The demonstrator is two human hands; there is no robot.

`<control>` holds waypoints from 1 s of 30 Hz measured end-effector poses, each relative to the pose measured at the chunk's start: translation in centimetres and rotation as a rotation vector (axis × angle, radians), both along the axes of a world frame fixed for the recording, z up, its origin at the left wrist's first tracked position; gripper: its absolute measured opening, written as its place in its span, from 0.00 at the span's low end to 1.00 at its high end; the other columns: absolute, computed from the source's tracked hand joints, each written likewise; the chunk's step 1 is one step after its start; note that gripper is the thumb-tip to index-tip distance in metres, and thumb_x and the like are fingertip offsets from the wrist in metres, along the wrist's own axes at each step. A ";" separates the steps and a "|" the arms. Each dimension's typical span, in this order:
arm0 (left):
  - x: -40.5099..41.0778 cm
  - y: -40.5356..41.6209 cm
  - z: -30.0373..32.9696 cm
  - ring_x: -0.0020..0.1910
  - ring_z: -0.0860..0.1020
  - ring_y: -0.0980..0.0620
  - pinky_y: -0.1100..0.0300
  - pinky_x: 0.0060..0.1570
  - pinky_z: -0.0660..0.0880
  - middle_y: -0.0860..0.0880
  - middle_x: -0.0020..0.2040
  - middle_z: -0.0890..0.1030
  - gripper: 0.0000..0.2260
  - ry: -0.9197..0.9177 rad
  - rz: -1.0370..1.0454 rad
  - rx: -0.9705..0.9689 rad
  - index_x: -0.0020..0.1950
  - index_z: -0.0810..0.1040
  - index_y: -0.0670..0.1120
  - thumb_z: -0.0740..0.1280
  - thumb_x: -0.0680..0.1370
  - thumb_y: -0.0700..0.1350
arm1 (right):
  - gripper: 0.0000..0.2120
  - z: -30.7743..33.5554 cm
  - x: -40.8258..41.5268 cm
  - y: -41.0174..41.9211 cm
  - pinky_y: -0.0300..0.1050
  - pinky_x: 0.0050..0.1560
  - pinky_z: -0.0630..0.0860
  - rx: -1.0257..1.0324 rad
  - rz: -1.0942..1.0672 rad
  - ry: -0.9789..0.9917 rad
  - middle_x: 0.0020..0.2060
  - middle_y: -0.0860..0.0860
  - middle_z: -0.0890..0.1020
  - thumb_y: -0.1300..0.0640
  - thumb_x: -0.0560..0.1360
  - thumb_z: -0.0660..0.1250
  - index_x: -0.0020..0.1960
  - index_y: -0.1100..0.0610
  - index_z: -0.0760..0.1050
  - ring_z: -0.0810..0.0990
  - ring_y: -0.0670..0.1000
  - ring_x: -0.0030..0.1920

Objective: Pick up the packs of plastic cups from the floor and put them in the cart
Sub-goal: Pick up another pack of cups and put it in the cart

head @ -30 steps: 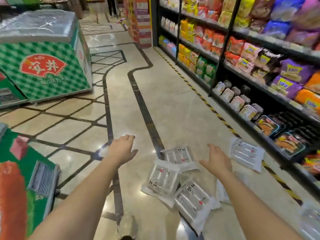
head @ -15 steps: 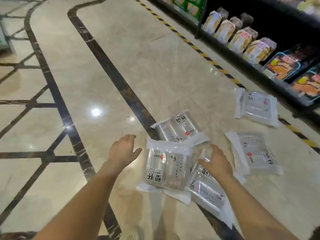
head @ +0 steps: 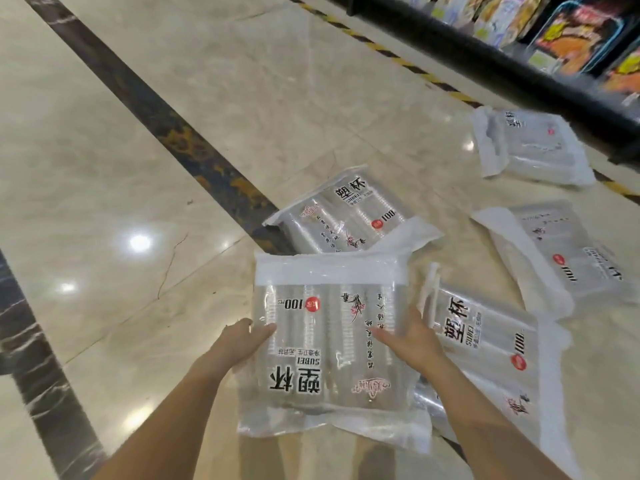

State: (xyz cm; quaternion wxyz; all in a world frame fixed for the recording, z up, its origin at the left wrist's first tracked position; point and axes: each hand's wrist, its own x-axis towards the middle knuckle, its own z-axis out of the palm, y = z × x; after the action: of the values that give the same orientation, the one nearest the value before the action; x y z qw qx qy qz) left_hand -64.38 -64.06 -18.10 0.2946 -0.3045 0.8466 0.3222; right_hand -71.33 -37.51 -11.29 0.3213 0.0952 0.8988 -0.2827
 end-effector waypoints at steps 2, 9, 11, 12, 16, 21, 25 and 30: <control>0.0 0.6 0.2 0.61 0.75 0.42 0.58 0.53 0.68 0.40 0.62 0.77 0.27 0.024 0.043 0.060 0.63 0.71 0.38 0.62 0.76 0.59 | 0.41 0.4 0.3 -0.2 0.47 0.66 0.66 -0.004 -0.042 0.036 0.73 0.56 0.65 0.46 0.71 0.70 0.76 0.57 0.53 0.67 0.58 0.71; -5.3 2.1 14.4 0.59 0.76 0.41 0.54 0.54 0.71 0.39 0.60 0.77 0.24 0.350 0.086 0.022 0.62 0.71 0.37 0.66 0.75 0.54 | 0.40 11.6 -2.3 0.7 0.45 0.64 0.67 -0.152 -0.228 0.207 0.70 0.58 0.69 0.49 0.71 0.72 0.74 0.58 0.56 0.69 0.58 0.69; -7.9 2.9 21.5 0.60 0.75 0.40 0.53 0.54 0.71 0.39 0.61 0.77 0.26 0.450 0.052 -0.028 0.63 0.70 0.37 0.66 0.75 0.56 | 0.39 17.8 -3.6 1.6 0.44 0.63 0.67 -0.201 -0.291 0.290 0.69 0.58 0.70 0.50 0.70 0.73 0.74 0.58 0.56 0.69 0.58 0.68; -9.1 3.6 25.5 0.60 0.74 0.39 0.53 0.53 0.71 0.38 0.61 0.76 0.28 0.487 0.040 -0.051 0.63 0.69 0.36 0.66 0.74 0.57 | 0.39 21.3 -4.2 2.2 0.44 0.63 0.67 -0.222 -0.324 0.336 0.68 0.57 0.71 0.51 0.70 0.73 0.73 0.58 0.57 0.70 0.57 0.68; -12.7 6.9 42.7 0.61 0.74 0.40 0.51 0.57 0.71 0.39 0.61 0.76 0.28 0.662 0.014 -0.018 0.62 0.69 0.37 0.69 0.72 0.56 | 0.36 37.4 -5.5 6.0 0.43 0.59 0.67 -0.292 -0.460 0.482 0.67 0.57 0.72 0.52 0.70 0.72 0.72 0.57 0.59 0.70 0.56 0.66; -14.4 13.5 64.0 0.60 0.74 0.40 0.52 0.57 0.70 0.39 0.60 0.76 0.28 0.789 -0.102 0.083 0.61 0.68 0.37 0.70 0.72 0.55 | 0.42 57.7 -3.1 12.6 0.49 0.67 0.70 -0.366 -0.668 0.597 0.65 0.53 0.75 0.51 0.65 0.76 0.72 0.58 0.59 0.74 0.54 0.65; -13.4 20.9 77.8 0.59 0.74 0.41 0.55 0.52 0.67 0.39 0.59 0.76 0.26 0.885 -0.228 0.216 0.59 0.68 0.37 0.71 0.71 0.52 | 0.25 71.5 2.1 18.9 0.37 0.52 0.68 -0.329 -0.804 0.704 0.55 0.50 0.78 0.54 0.68 0.75 0.61 0.57 0.69 0.76 0.49 0.54; -9.6 32.7 87.2 0.59 0.75 0.41 0.58 0.47 0.64 0.40 0.56 0.77 0.25 0.940 -0.437 0.342 0.59 0.69 0.37 0.72 0.71 0.51 | 0.31 80.7 10.9 28.3 0.47 0.61 0.72 -0.223 -1.009 0.820 0.61 0.55 0.78 0.51 0.66 0.75 0.65 0.59 0.68 0.77 0.54 0.60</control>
State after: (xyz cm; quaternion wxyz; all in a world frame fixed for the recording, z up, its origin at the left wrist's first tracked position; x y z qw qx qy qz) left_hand -74.02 -31.39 69.05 -0.0101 0.1077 0.8662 0.4878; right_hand -60.44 -9.24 69.41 -0.2112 0.3555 0.7588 -0.5033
